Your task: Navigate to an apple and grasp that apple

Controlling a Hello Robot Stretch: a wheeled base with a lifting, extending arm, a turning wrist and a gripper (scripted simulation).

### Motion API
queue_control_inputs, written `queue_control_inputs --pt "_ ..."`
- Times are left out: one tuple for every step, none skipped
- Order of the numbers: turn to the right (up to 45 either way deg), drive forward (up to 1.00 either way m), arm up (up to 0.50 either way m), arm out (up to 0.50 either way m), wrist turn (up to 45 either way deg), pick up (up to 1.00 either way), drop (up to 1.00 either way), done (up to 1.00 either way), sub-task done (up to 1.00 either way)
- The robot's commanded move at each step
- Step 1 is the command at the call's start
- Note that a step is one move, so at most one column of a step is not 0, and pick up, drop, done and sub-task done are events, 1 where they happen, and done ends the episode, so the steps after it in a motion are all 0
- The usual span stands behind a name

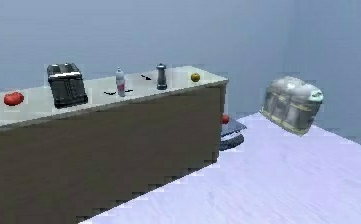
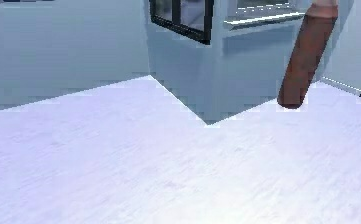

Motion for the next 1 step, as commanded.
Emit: queue_control_inputs --pt "0.0 0.75 0.0 0.0 0.0 0.0 0.0 0.0 0.0"
